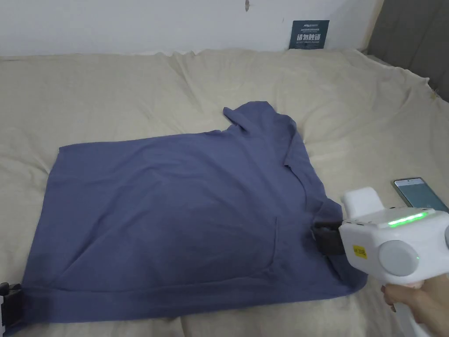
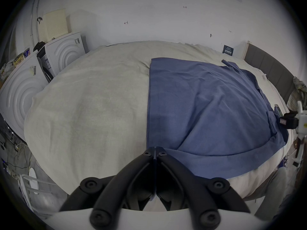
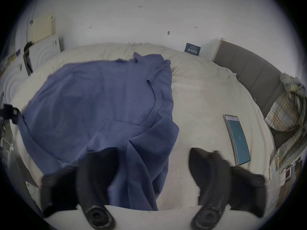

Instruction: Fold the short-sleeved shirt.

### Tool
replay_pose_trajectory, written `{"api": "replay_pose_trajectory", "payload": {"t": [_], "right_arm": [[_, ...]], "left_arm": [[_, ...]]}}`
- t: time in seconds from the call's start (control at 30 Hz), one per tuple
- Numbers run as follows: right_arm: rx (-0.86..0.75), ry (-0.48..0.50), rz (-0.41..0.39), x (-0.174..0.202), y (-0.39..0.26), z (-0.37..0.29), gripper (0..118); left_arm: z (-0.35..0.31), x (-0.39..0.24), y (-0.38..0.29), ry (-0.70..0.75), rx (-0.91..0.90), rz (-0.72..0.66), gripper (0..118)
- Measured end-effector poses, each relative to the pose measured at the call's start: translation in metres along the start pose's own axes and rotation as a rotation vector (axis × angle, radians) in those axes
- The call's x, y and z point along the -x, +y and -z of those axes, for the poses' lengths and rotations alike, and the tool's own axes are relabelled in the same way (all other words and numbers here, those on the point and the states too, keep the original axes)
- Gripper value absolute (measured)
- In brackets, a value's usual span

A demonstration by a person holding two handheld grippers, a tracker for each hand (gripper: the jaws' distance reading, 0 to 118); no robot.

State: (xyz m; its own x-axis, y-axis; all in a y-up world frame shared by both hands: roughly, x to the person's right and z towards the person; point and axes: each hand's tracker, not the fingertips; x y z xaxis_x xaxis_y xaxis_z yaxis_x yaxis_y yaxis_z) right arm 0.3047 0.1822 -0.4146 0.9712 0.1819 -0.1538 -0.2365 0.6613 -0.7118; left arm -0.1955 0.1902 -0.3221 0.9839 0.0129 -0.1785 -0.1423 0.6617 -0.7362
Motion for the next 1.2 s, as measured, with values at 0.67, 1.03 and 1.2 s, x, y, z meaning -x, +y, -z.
{"api": "replay_pose_trajectory", "payload": {"t": [0.67, 1.03, 1.2], "right_arm": [[-0.105, 0.039, 0.262, -0.05, 0.069, -0.001, 0], [0.004, 0.004, 0.204, -0.05, 0.136, 0.092, 0], [0.023, 0.01, 0.206, -0.045, 0.13, 0.11, 59]], "left_arm": [[0.019, -0.001, 0.07, -0.014, -0.062, 0.008, 0], [0.13, -0.008, 0.129, 0.042, 0.073, 0.086, 0], [0.139, -0.012, 0.125, 0.103, 0.014, 0.127, 68]]}}
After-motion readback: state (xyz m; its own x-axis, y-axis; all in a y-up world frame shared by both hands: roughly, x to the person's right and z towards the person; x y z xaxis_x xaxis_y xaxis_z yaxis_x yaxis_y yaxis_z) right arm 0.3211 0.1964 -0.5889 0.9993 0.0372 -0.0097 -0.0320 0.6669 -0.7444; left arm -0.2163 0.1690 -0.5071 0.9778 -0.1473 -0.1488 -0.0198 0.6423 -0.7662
